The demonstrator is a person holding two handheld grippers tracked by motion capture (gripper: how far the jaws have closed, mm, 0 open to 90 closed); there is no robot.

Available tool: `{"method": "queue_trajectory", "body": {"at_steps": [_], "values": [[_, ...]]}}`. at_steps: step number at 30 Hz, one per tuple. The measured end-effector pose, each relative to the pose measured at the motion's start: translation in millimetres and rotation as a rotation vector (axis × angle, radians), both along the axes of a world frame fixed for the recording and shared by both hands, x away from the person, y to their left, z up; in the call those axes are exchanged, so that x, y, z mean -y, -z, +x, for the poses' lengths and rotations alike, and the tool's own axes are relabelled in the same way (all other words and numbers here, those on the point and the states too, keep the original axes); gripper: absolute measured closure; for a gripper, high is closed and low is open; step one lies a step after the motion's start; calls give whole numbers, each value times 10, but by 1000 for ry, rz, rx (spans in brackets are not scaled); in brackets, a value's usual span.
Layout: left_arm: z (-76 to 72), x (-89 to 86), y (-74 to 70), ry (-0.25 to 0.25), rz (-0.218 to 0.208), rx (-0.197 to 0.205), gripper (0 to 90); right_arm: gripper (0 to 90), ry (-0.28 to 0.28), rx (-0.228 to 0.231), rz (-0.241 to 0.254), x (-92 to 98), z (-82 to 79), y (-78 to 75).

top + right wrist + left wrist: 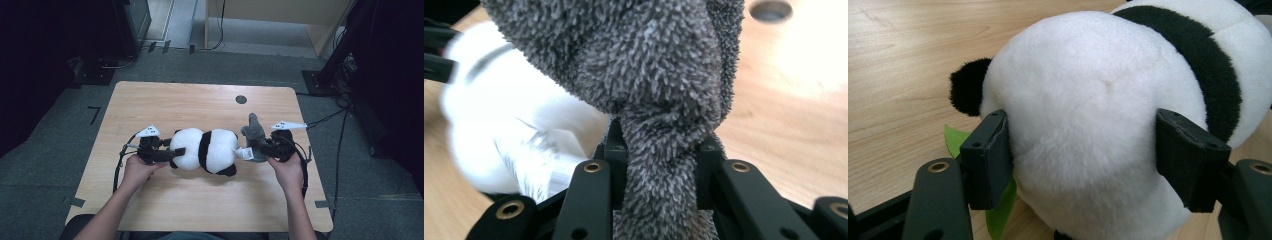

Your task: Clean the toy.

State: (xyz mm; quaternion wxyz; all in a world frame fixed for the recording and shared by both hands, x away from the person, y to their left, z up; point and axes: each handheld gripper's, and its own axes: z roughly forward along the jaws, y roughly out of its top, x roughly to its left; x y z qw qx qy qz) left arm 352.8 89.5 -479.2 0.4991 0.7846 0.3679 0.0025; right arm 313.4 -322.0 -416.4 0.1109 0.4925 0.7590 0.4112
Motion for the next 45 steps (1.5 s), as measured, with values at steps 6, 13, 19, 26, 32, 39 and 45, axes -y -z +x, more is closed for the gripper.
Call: {"method": "queue_trajectory", "body": {"at_steps": [6, 13, 19, 26, 32, 39, 45], "values": [[0, 1, 2, -1, -2, -1, 289, 700, -78, 50, -7, -260, -77, -208], [0, 0, 6, -1, -6, -2, 289, 694, -174, 64, -9, -558, -130, -267], [0, 5, 6, -2, -6, 3, 290, 696, -189, 44, -48, -631, -109, -150], [0, 12, 5, -9, -16, -4, 290, 700, -168, 18, -49, -518, -77, -32], [6, 13, 5, -15, -22, -12, 291, 703, -130, -18, -57, -397, -32, 98], [12, 11, 6, -15, -23, -16, 294, 706, -100, -53, -68, -324, 18, 222], [14, 8, 9, -15, -23, -19, 294, 707, -95, -93, -83, -328, 77, 371]]}}
